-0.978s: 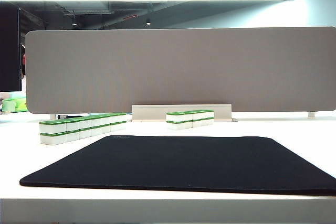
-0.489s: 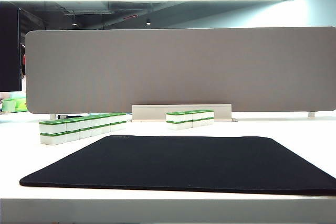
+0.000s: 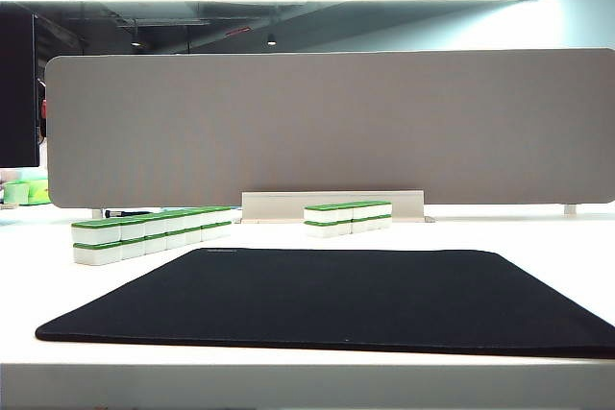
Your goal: Take a mahjong tile from the mahjong wall and then place it on the table close to you.
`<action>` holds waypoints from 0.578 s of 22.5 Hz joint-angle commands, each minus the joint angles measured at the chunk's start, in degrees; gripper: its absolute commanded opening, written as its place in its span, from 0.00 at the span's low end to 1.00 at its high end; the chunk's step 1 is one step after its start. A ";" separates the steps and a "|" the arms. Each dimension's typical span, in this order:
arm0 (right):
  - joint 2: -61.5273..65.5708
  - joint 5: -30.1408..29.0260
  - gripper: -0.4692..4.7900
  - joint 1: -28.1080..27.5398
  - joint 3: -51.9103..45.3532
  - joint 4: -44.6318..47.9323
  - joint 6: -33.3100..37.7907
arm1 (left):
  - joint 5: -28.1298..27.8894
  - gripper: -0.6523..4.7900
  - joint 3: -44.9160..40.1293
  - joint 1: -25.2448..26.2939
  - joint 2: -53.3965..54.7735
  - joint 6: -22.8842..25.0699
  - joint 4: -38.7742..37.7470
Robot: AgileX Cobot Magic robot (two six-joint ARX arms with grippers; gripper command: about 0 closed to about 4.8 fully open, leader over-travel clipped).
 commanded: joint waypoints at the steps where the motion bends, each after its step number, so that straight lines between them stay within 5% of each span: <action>1: -0.15 -1.57 0.09 0.07 1.05 -1.07 0.48 | 0.76 0.11 2.23 0.15 0.02 0.00 -0.55; 13: -0.09 -6.58 0.09 0.07 1.62 -1.90 1.99 | 0.76 0.11 7.67 0.15 0.04 0.04 -1.84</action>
